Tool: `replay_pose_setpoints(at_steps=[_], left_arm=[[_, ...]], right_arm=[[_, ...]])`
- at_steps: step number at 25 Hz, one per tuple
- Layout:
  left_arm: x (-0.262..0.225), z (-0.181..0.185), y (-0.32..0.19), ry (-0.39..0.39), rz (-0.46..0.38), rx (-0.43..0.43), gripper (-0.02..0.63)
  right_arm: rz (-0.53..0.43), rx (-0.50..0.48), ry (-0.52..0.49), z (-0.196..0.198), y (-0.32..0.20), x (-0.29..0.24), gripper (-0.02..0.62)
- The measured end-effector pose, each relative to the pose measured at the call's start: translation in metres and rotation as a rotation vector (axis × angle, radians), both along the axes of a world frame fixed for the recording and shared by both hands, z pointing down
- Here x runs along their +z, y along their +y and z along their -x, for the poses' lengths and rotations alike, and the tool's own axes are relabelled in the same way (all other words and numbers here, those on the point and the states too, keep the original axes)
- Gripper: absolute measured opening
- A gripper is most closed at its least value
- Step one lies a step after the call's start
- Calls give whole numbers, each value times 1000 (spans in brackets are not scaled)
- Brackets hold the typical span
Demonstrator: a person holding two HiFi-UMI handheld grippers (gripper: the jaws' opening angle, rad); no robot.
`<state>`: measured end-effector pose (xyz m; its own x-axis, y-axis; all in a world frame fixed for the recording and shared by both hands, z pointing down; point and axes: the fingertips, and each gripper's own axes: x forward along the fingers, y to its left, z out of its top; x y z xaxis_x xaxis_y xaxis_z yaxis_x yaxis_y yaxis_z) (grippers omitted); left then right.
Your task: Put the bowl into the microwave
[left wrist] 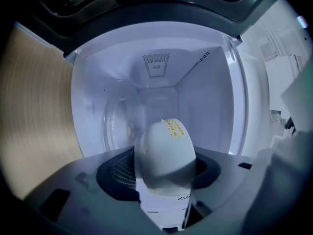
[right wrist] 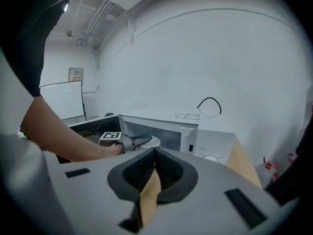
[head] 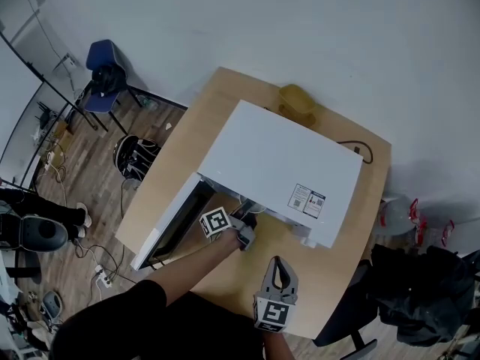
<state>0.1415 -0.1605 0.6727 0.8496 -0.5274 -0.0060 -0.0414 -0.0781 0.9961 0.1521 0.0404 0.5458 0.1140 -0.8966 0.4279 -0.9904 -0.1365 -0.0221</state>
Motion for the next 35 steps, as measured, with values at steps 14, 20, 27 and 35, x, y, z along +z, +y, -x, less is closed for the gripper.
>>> replay_pose_setpoints(at_steps=[14, 20, 27, 35], left_arm=[[28, -21, -24, -117, 174, -38, 236], [28, -27, -36, -123, 184, -72, 236], [29, -32, -46, -255, 151, -37, 249], [25, -26, -51, -378, 27, -27, 250]], right_arm=[[16, -7, -31, 1, -12, 11, 60], [34, -7, -47, -3, -8, 16, 60], [41, 10, -47, -12, -7, 18, 60], [55, 28, -55, -14, 1, 25, 60]])
